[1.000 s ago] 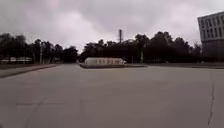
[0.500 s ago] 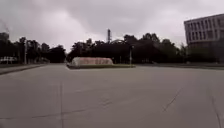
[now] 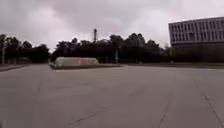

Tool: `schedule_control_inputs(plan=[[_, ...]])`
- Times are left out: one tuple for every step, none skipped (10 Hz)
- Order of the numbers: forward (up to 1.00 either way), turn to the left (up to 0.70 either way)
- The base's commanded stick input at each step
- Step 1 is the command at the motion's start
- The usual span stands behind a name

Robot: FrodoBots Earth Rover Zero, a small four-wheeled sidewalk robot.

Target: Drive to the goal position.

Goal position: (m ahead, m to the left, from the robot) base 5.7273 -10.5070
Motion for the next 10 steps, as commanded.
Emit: schedule_control_inputs(plan=[[0.70, 0.00], [0.70, 0.00], [0.70, 0.00], [0.70, 0.00], [0.70, 0.00], [0.70, 0.00], [0.70, 0.00], [0.70, 0.00], [0.70, 0.00], [0.70, 0.00]])
